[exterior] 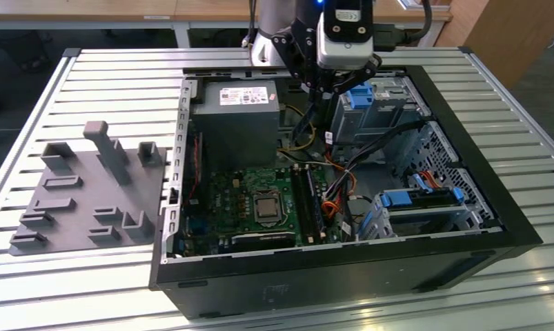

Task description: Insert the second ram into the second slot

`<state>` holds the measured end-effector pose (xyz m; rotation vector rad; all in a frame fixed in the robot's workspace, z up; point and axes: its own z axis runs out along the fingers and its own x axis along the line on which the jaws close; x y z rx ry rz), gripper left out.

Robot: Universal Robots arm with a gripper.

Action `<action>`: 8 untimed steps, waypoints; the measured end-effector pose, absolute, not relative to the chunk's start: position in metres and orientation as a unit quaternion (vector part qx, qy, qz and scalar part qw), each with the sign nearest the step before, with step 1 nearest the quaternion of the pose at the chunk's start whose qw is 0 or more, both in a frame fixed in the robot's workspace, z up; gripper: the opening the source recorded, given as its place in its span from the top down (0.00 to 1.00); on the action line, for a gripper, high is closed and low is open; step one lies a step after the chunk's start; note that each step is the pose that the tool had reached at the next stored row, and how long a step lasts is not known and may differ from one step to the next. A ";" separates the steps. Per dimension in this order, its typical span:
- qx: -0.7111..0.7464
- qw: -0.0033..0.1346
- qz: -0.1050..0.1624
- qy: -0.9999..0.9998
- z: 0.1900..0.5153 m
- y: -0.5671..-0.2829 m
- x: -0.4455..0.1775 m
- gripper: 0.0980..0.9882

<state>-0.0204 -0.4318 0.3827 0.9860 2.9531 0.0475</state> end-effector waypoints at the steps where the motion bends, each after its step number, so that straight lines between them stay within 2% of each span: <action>1: 0.318 0.014 0.015 0.948 0.383 -0.432 -0.020 0.96; 8: 0.330 0.014 0.015 0.944 0.383 -0.432 -0.020 0.96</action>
